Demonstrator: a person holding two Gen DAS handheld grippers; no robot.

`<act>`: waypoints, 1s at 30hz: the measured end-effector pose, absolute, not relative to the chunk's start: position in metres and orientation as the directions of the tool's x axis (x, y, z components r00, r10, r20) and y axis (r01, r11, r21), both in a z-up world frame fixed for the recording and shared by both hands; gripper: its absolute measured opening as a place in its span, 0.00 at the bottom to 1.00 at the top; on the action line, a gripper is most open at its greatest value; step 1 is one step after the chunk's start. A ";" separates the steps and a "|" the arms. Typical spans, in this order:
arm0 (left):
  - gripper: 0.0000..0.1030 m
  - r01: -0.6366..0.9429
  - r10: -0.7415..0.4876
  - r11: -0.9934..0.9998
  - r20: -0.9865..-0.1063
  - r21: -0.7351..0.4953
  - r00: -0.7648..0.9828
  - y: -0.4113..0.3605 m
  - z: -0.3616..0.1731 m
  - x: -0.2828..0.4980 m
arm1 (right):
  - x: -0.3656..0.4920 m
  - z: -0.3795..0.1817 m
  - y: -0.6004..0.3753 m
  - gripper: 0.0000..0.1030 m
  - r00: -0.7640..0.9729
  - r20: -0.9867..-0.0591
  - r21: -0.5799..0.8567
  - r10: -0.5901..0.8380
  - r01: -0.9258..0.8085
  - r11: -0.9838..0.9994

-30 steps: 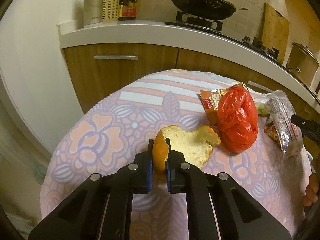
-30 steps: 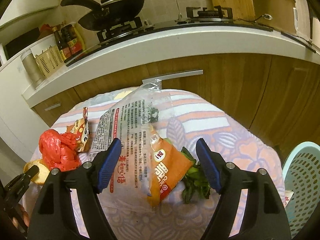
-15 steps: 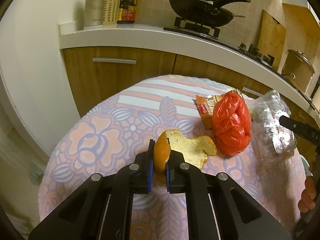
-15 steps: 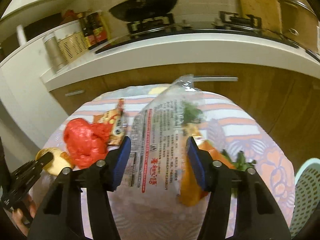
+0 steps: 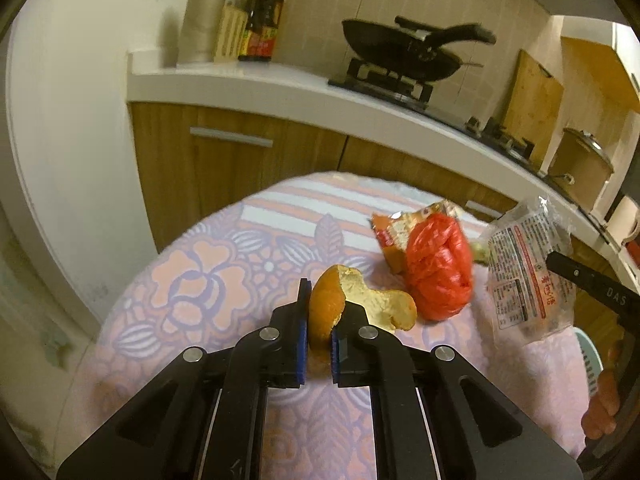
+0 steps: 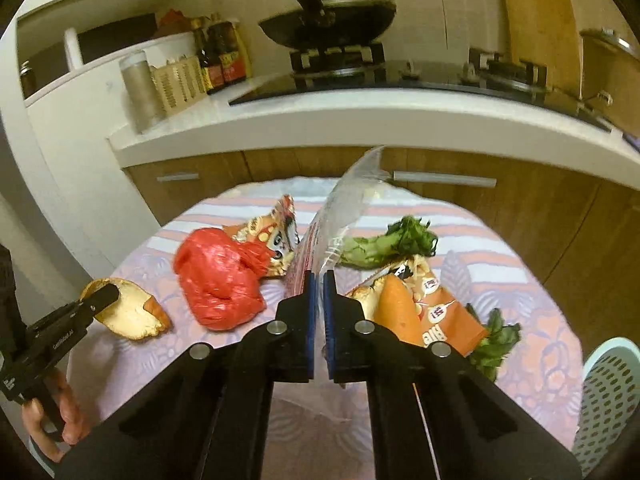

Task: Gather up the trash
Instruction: 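Carry the crust and bread bag over the blue basket and open both tools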

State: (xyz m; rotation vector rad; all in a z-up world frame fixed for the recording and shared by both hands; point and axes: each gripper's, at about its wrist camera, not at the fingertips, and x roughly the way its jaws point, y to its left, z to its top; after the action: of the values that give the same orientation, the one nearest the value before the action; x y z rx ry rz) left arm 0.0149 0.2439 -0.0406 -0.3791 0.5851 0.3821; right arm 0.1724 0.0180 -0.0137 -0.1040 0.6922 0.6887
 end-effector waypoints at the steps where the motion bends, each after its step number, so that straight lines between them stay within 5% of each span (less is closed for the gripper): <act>1: 0.06 -0.442 0.235 0.864 -0.584 -0.241 0.777 0.242 -0.036 0.011 | 0.168 -0.010 0.016 0.03 0.565 -0.613 0.128 0.552 -0.619 0.775; 9: 0.06 -0.356 0.160 0.881 -0.512 -0.312 0.844 0.221 -0.011 -0.001 | 0.138 0.012 -0.013 0.03 0.618 -0.565 0.106 0.546 -0.602 0.791; 30: 0.06 0.064 -0.184 0.962 -0.463 -0.264 0.867 0.032 0.023 0.088 | 0.128 0.030 -0.204 0.03 0.791 -0.498 0.150 0.355 -0.325 0.934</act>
State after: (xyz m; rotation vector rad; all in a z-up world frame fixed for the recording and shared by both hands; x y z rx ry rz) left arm 0.0882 0.0317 0.0234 -0.2455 0.5060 -0.1311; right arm 0.1282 -0.2038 0.0304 0.0575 0.5474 0.3658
